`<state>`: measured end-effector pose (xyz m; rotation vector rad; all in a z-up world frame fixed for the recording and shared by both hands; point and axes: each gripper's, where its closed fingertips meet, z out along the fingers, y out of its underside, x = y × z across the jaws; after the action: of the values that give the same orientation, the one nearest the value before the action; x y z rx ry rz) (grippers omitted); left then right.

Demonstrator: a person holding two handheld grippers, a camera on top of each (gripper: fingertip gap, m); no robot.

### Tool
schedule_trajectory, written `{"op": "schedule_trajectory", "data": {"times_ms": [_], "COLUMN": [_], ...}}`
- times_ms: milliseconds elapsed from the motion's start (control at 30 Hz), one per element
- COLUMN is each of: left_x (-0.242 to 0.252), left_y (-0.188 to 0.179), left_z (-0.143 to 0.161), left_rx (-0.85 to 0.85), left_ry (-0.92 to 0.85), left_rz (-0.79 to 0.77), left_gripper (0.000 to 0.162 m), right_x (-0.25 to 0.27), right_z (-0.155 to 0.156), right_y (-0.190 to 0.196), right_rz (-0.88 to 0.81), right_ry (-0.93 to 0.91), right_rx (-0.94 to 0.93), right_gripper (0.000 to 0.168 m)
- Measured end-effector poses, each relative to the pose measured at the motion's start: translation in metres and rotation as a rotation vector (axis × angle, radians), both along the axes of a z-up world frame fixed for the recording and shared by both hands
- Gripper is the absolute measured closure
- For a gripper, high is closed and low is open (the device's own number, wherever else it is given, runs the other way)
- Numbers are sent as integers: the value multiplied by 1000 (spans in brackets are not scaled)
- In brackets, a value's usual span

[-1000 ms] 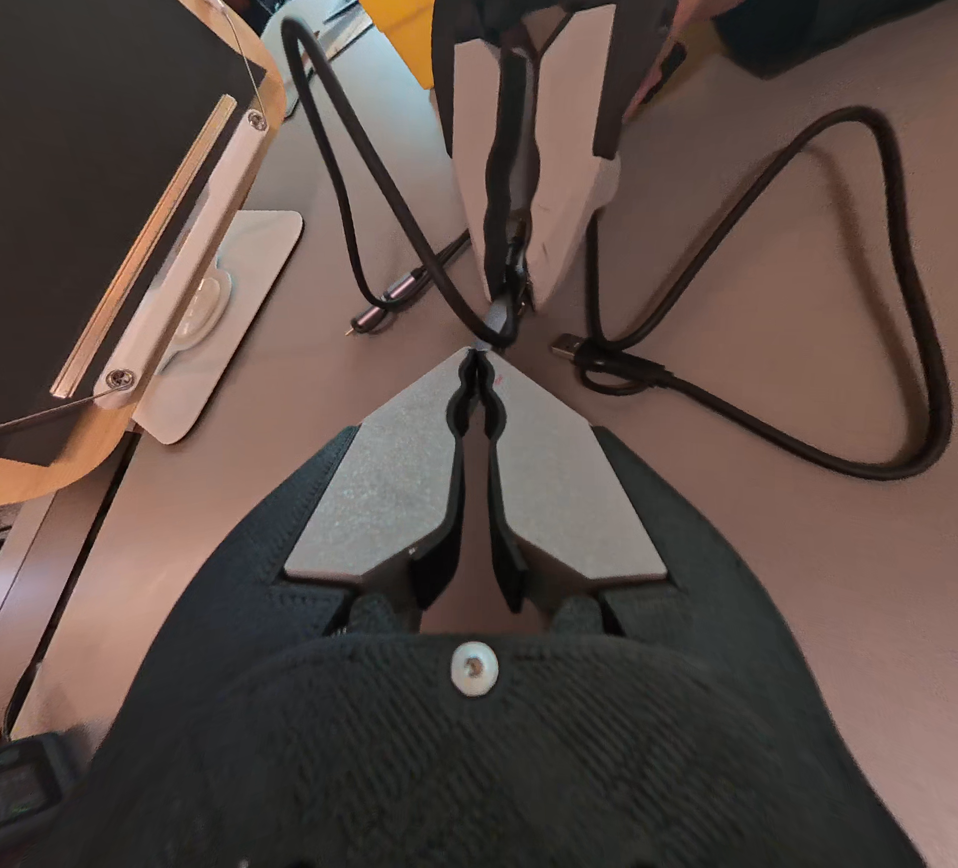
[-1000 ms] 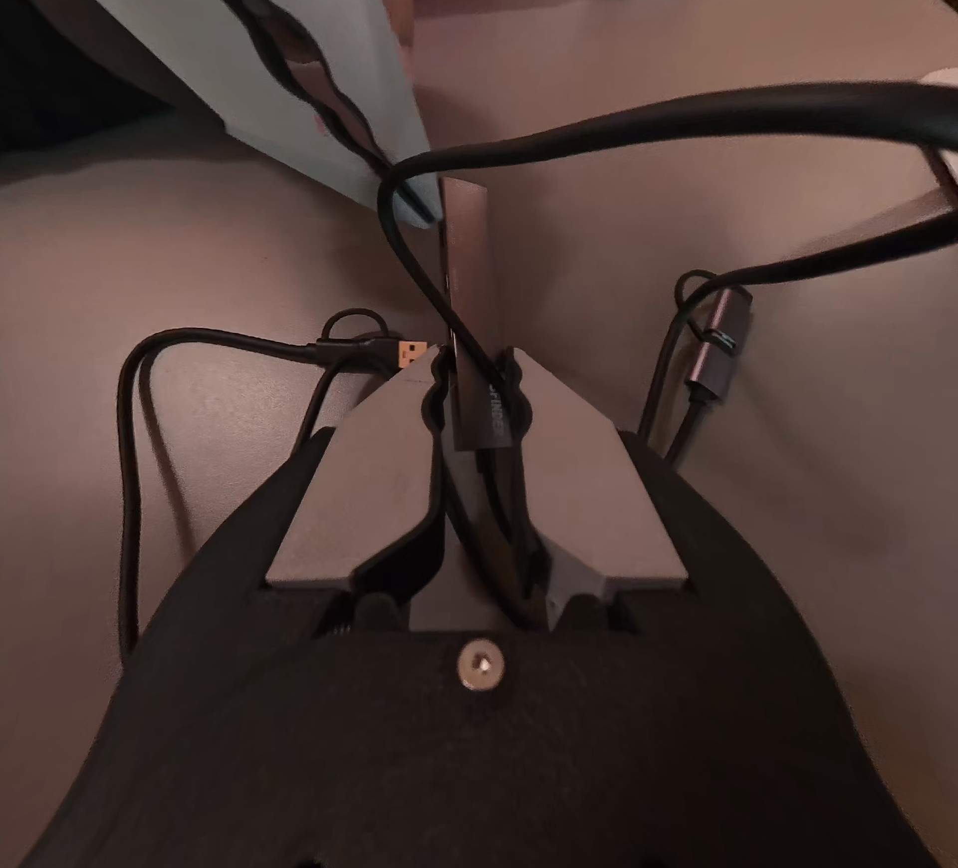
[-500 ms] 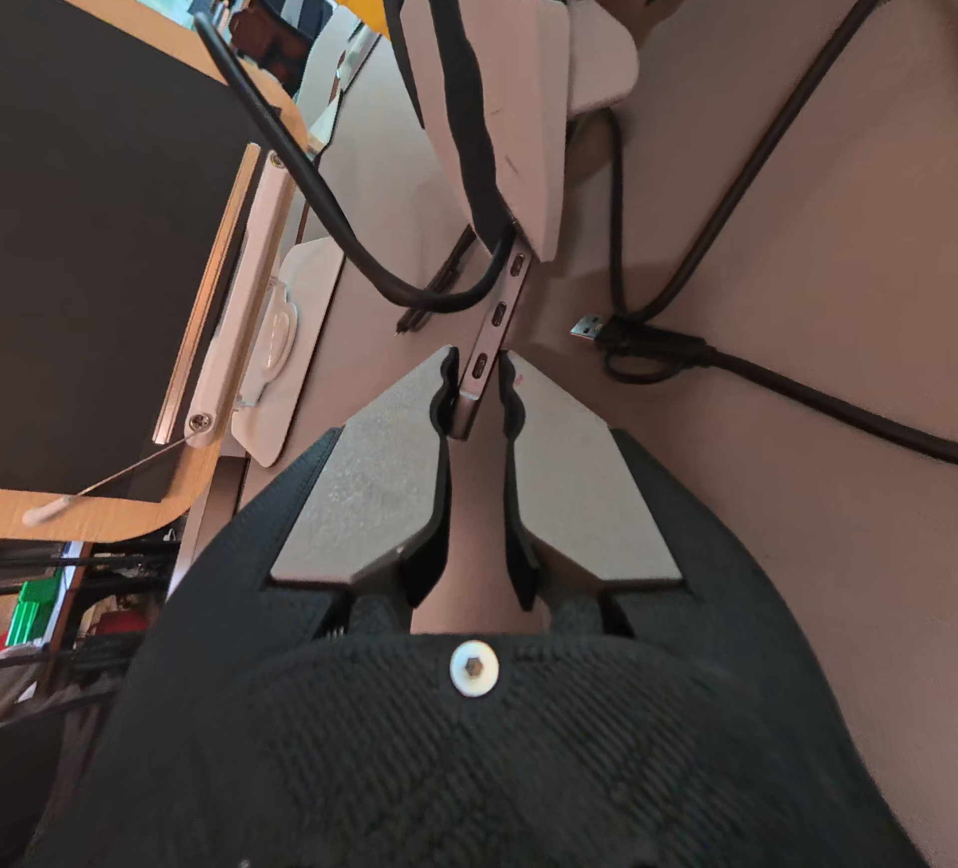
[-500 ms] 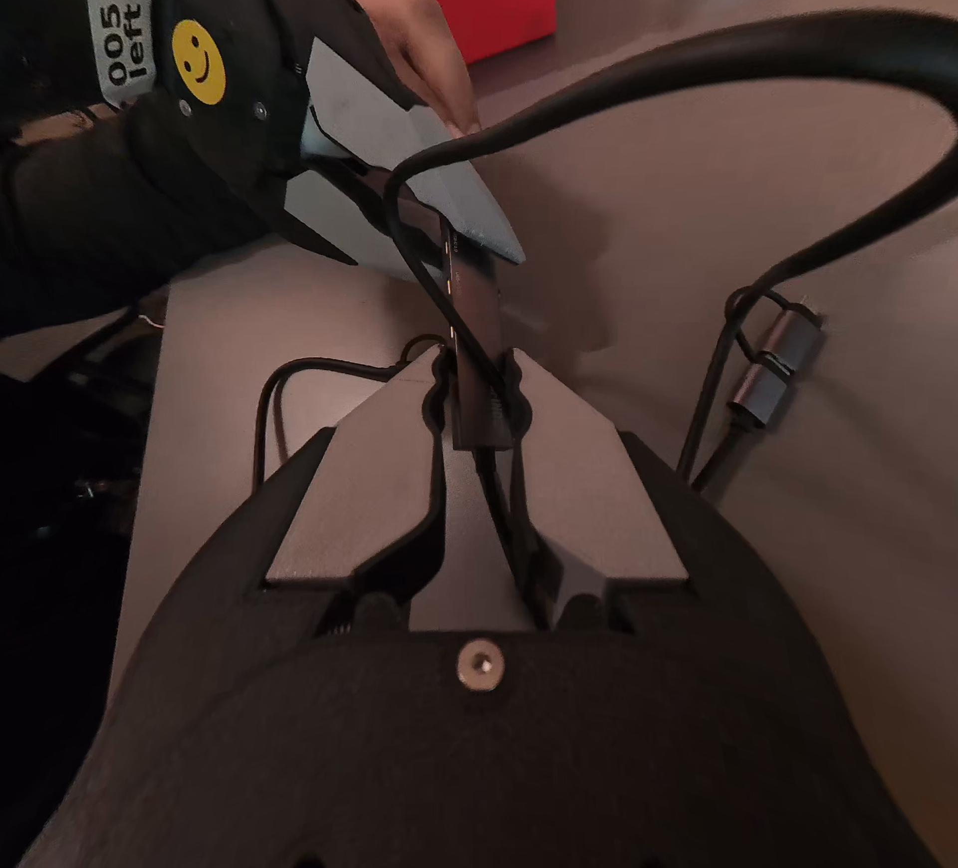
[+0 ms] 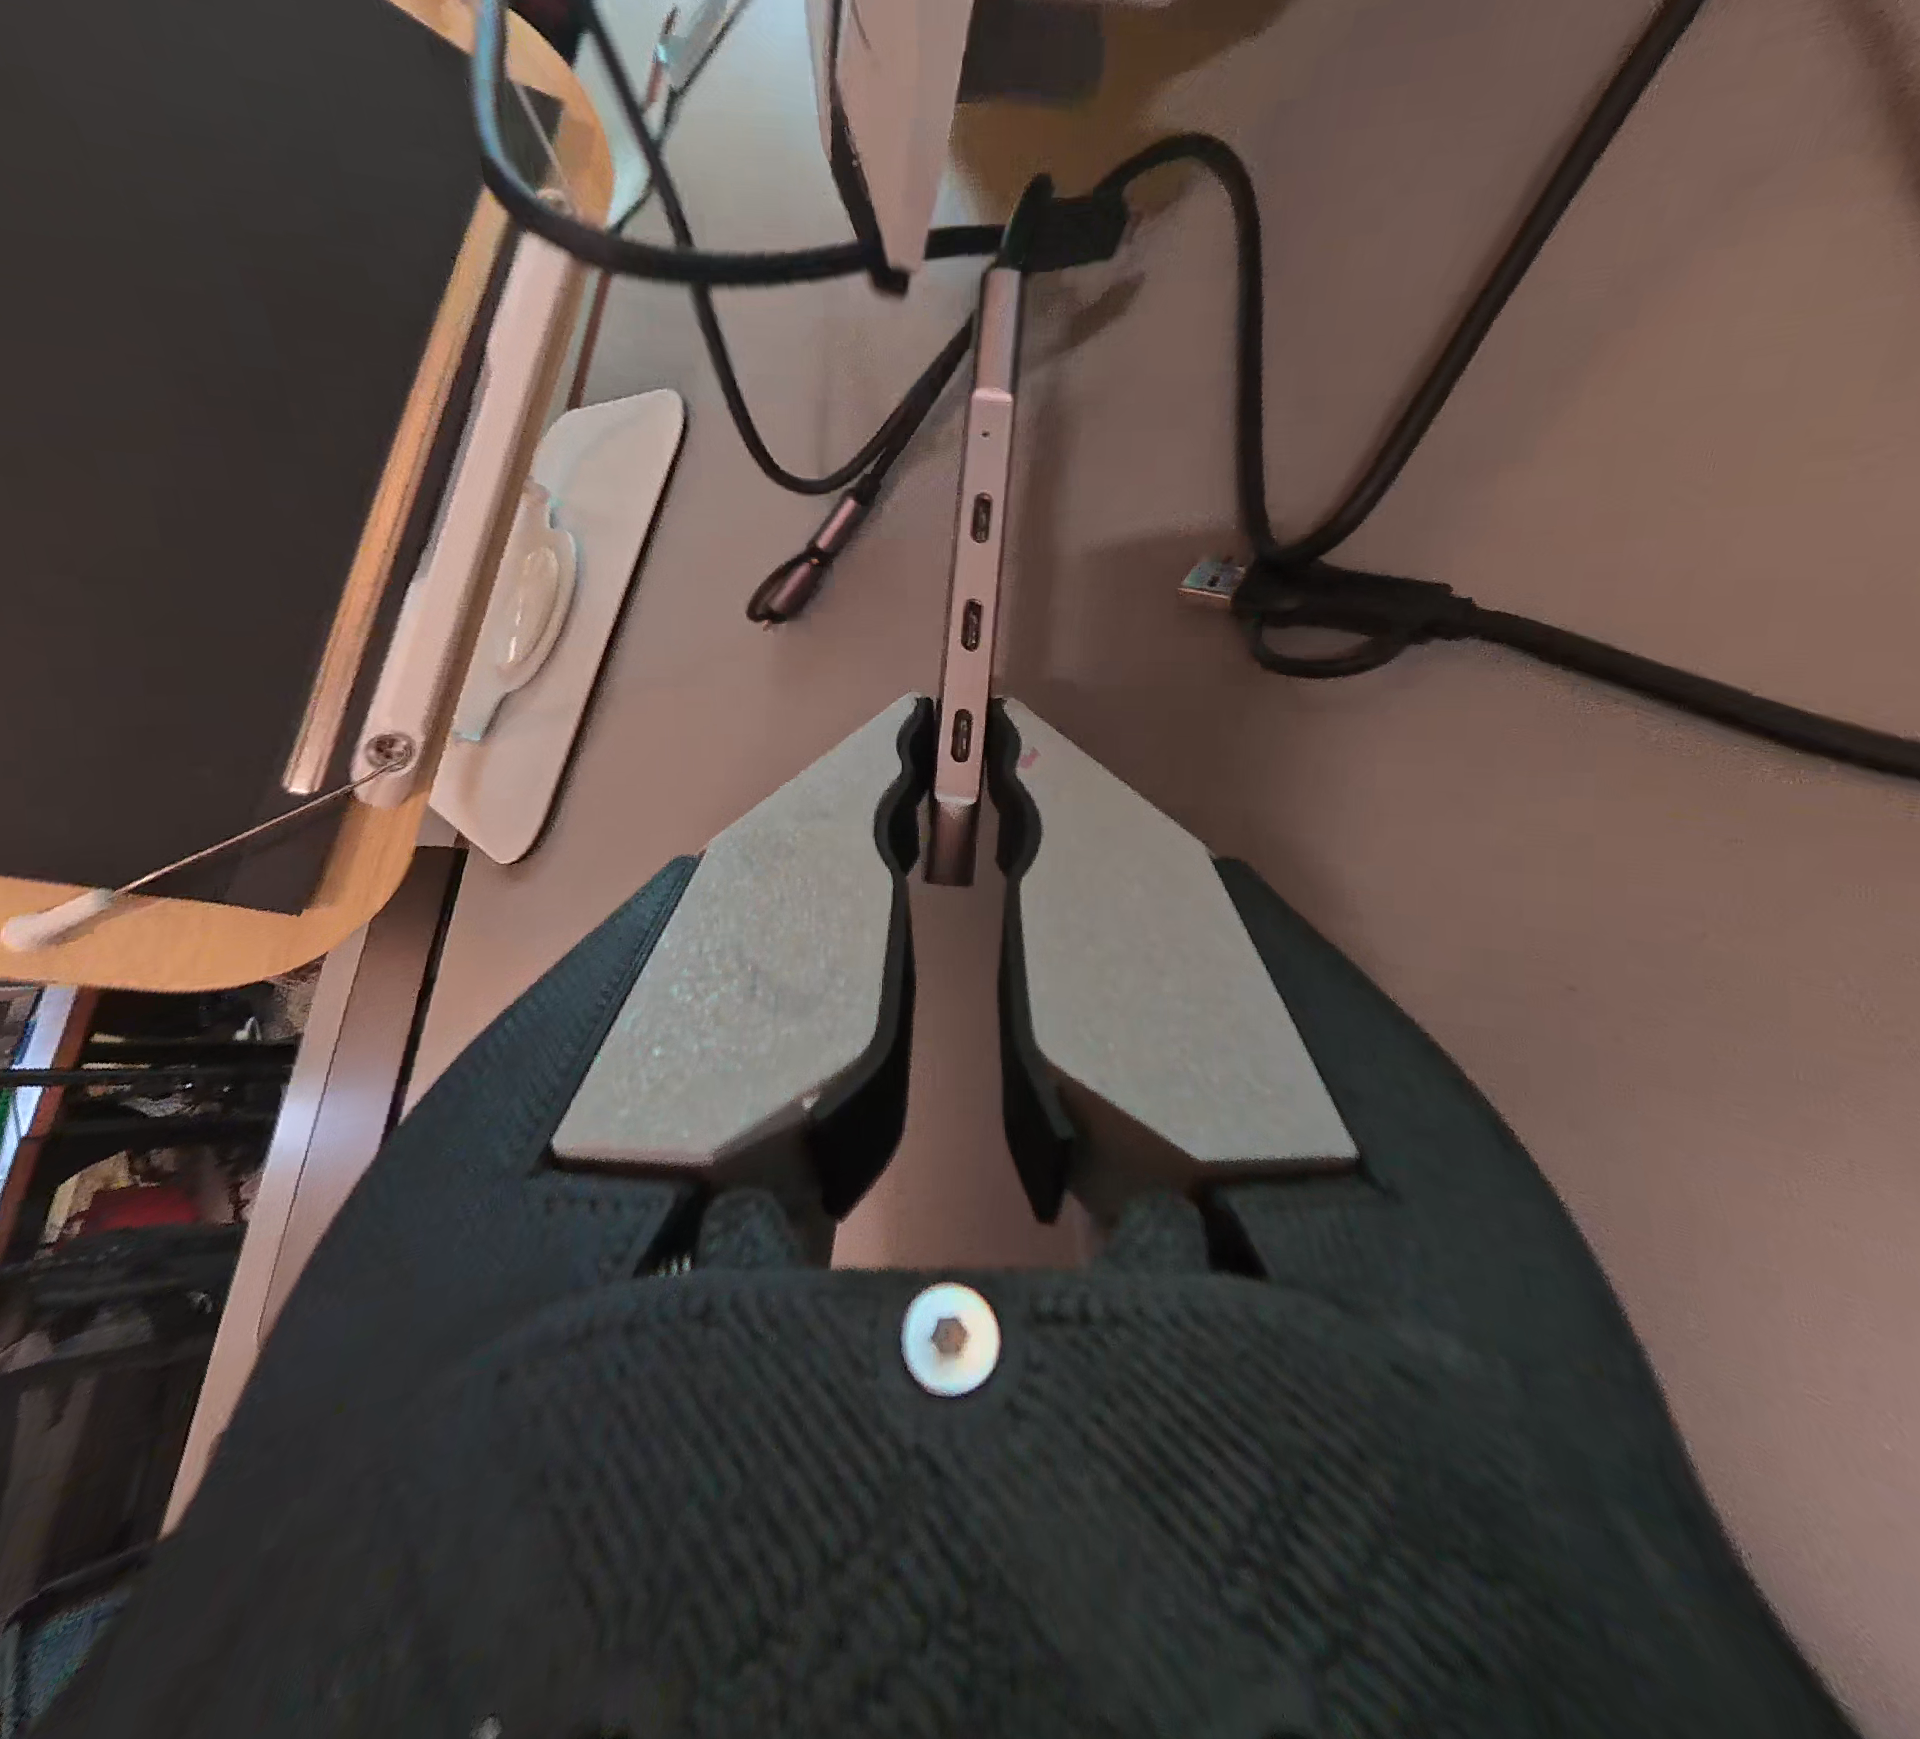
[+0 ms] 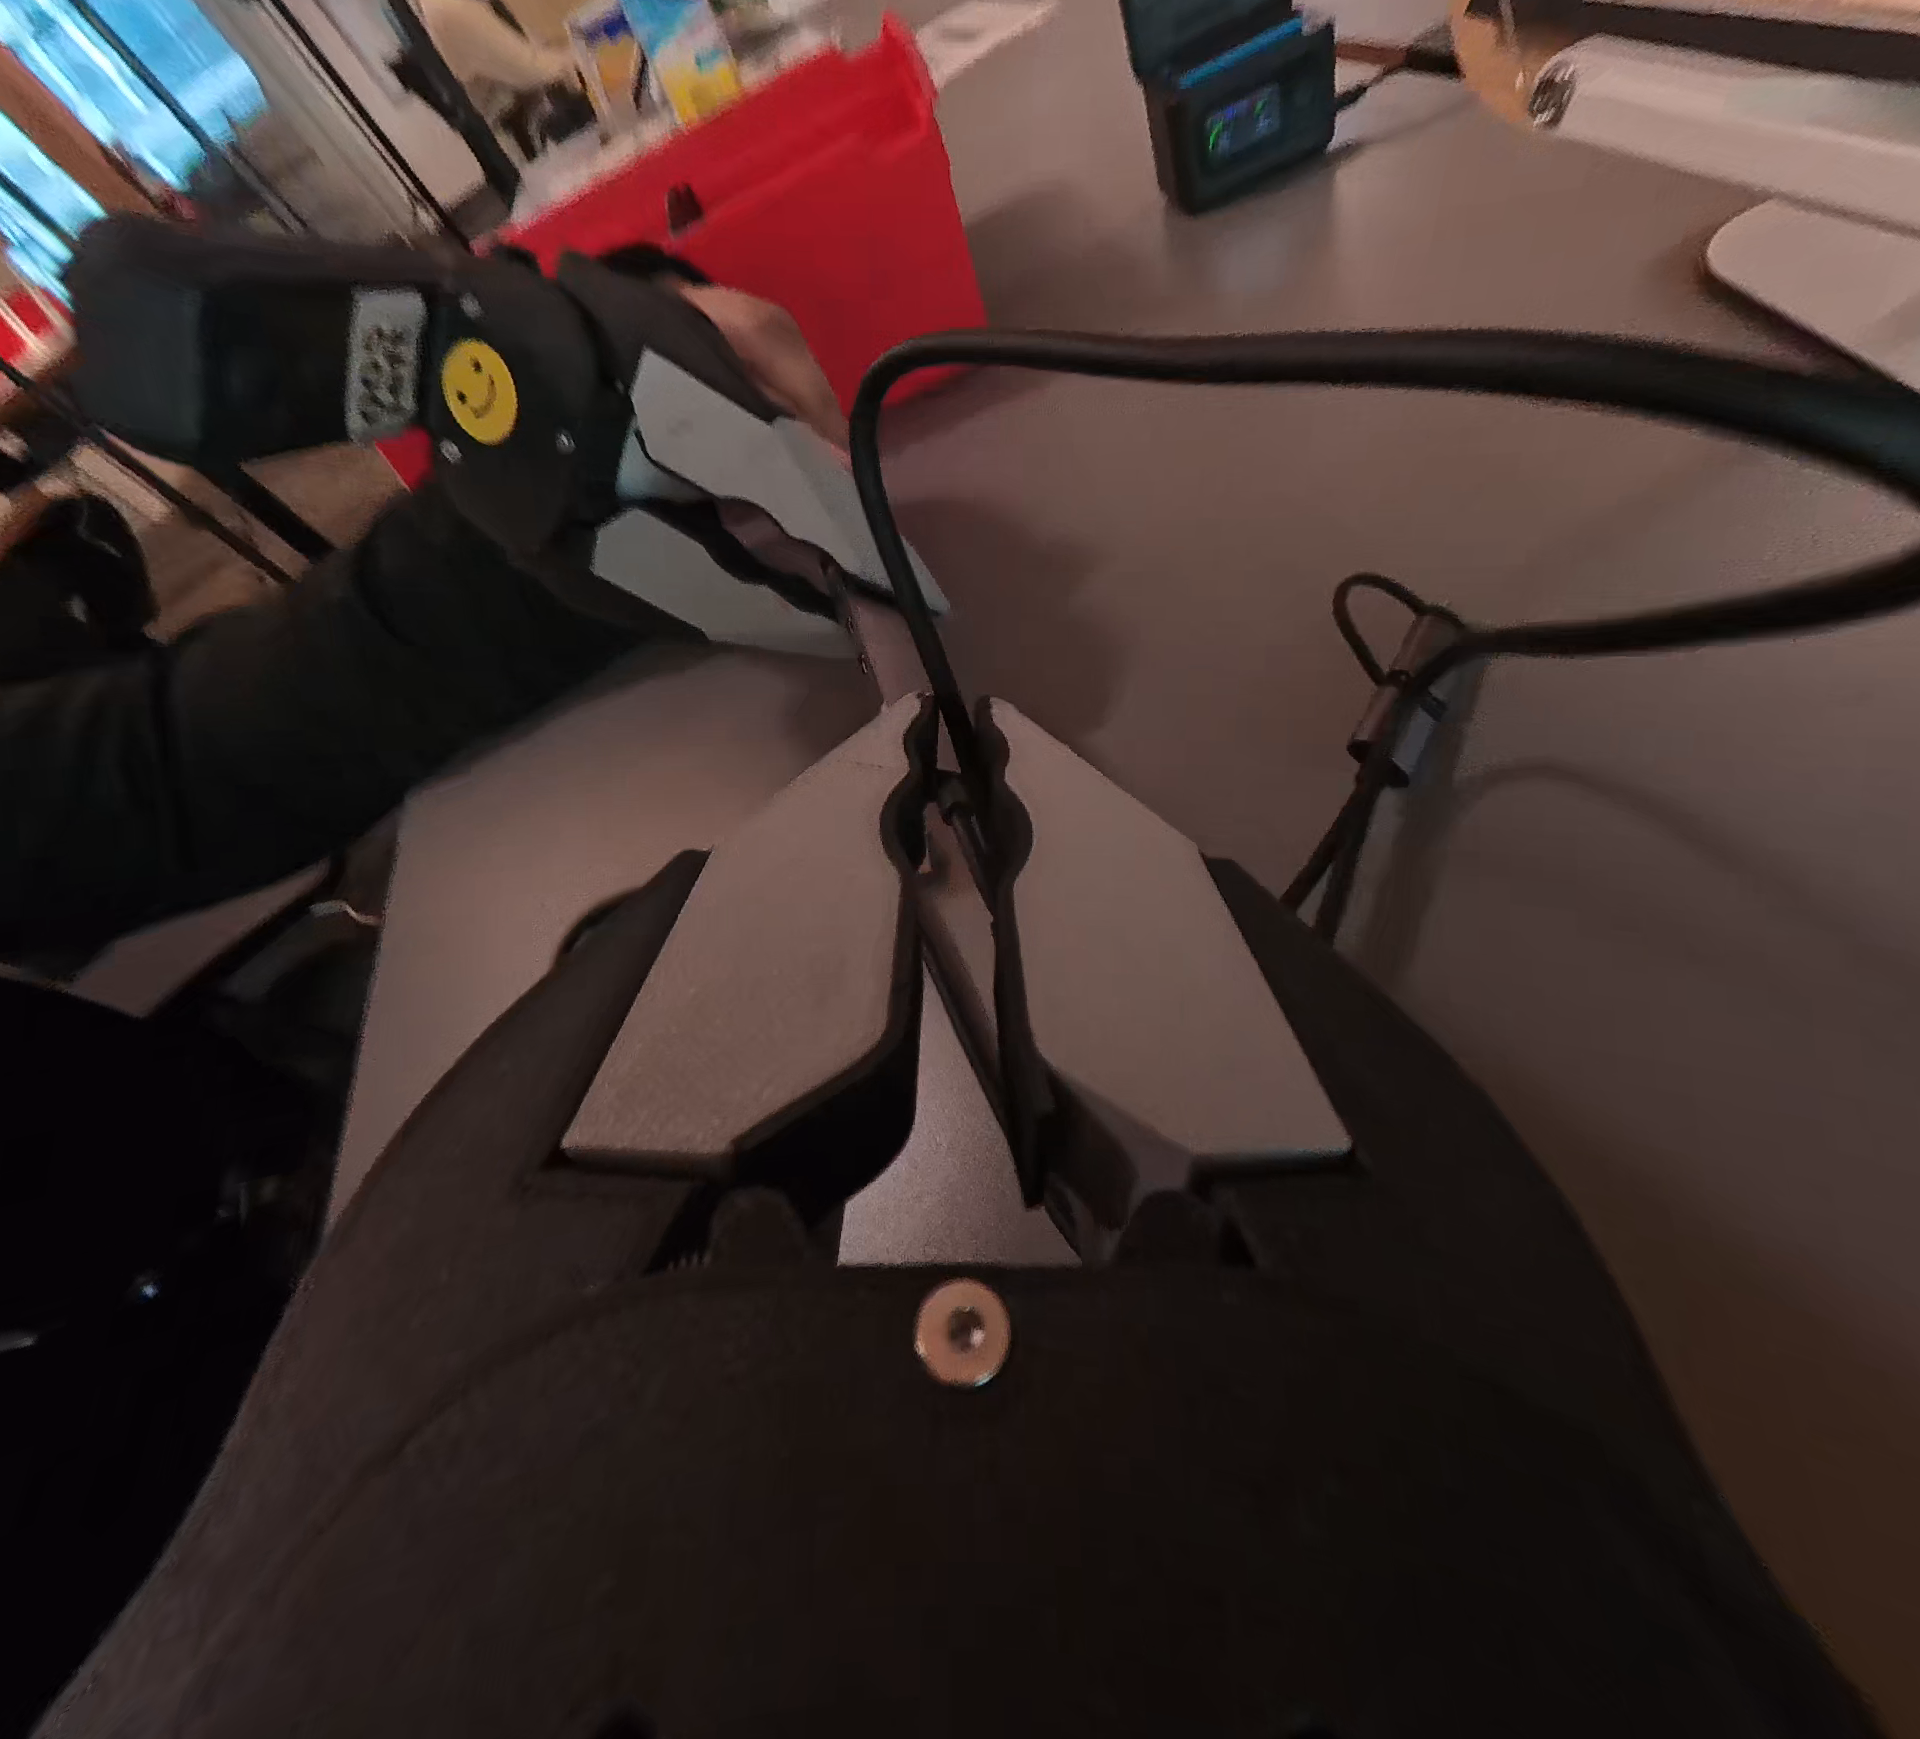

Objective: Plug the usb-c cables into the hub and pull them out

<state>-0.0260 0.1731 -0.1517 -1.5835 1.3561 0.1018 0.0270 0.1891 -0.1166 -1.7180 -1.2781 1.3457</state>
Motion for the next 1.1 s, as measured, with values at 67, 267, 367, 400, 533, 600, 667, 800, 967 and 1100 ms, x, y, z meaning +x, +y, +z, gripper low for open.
{"op": "schedule_trajectory", "data": {"times_ms": [67, 267, 367, 400, 533, 600, 667, 800, 967, 1100], "left_x": [-1, -16, -31, -32, -21, -14, -4, 9, 26, 32], "left_y": [1, 12, 20, 22, 19, 13, 9, 11, 0, -10], "left_z": [7, 16, 19, 20, 11, 0, -6, -10, -10, -8], "left_rx": [15, 69, 145, 172, 149, 175, 191, 153, -21, -129], "left_ry": [-29, -25, 68, 91, 112, 206, 264, 240, 85, 9], "left_rz": [6, 93, 170, 180, 134, 65, 25, 36, -6, -43], "left_gripper": [154, 154, 154, 155, 155, 155, 155, 155, 155, 155], "right_x": [2, 9, 16, 18, 19, 23, 20, 7, -9, -17], "right_z": [12, 29, 38, 41, 61, 67, 71, 72, 64, 52], "right_y": [3, 20, 34, 36, 29, 32, 23, -1, -28, -35], "right_rz": [-15, -104, -207, -229, -250, -317, -283, -159, -46, -14], "right_ry": [74, 179, 202, 208, 266, 248, 258, 301, 270, 206], "right_rx": [-43, -56, 48, 97, 248, 368, 406, 351, 458, 511], "right_gripper": [166, 167, 167, 167, 168, 168, 168, 168, 168, 167]}}
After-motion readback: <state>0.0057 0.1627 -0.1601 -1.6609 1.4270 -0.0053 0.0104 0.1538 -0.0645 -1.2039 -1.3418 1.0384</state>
